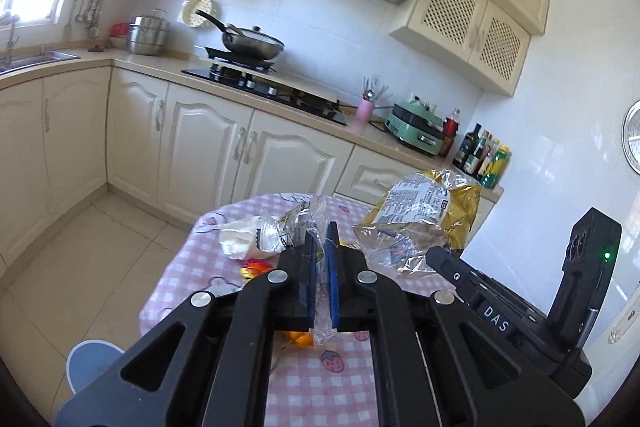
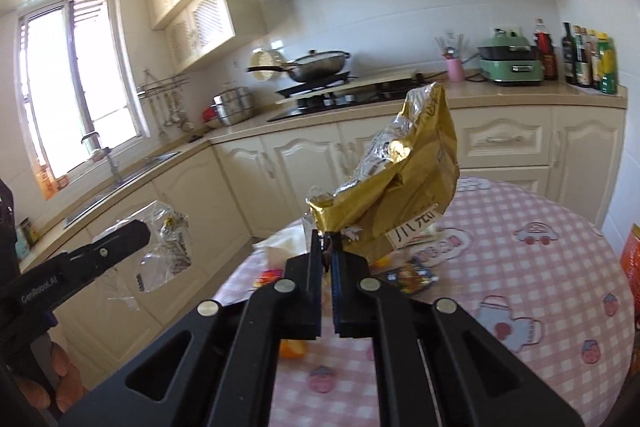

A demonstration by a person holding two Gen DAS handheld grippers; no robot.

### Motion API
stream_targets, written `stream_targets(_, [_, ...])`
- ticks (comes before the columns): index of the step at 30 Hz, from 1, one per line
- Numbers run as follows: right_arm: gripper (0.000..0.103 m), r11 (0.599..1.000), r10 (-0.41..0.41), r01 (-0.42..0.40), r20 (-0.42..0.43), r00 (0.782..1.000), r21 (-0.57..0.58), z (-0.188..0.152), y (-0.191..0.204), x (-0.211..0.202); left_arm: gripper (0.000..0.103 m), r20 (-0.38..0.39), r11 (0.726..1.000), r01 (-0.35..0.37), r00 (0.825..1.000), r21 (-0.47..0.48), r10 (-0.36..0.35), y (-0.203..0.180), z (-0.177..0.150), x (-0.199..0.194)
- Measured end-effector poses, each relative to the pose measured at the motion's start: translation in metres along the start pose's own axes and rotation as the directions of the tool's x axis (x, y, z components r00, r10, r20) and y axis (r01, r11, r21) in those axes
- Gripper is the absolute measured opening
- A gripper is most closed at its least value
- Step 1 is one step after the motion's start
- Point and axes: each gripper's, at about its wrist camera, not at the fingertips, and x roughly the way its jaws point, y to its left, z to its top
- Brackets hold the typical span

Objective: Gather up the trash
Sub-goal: 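Carry both wrappers to the blue bucket and open both tools to drop them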

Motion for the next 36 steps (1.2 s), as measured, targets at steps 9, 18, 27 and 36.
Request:
stream_targets(9, [0.004, 0.973, 0.195, -0.208, -0.126, 0.973, -0.103, -0.024, 0.108, 0.029, 0.004, 0.034, 0.983, -0.135, 0.990, -0.123, 0.140, 0.079, -0.007, -0.053])
stream_targets(18, [0.004, 0.911, 0.304, -0.380, -0.365, 0.880, -0.157, -0.085, 0.217, 0.101, 0.004, -0.067, 0.883, -0.409, 0.912, -0.229, 0.405, 0.180, -0.030, -0.072])
stream_targets(27, [0.004, 0.879, 0.289, -0.456, -0.604, 0.743, -0.139, -0.172, 0.291, 0.195, 0.004, -0.234, 0.752, -0.583, 0.813, -0.309, 0.534, 0.282, -0.071, -0.058])
stream_targets(36, [0.008, 0.880, 0.266, -0.461, -0.683, 0.680, -0.116, -0.217, 0.326, 0.262, 0.004, -0.331, 0.709, -0.626, 0.778, -0.326, 0.535, 0.344, -0.105, -0.038])
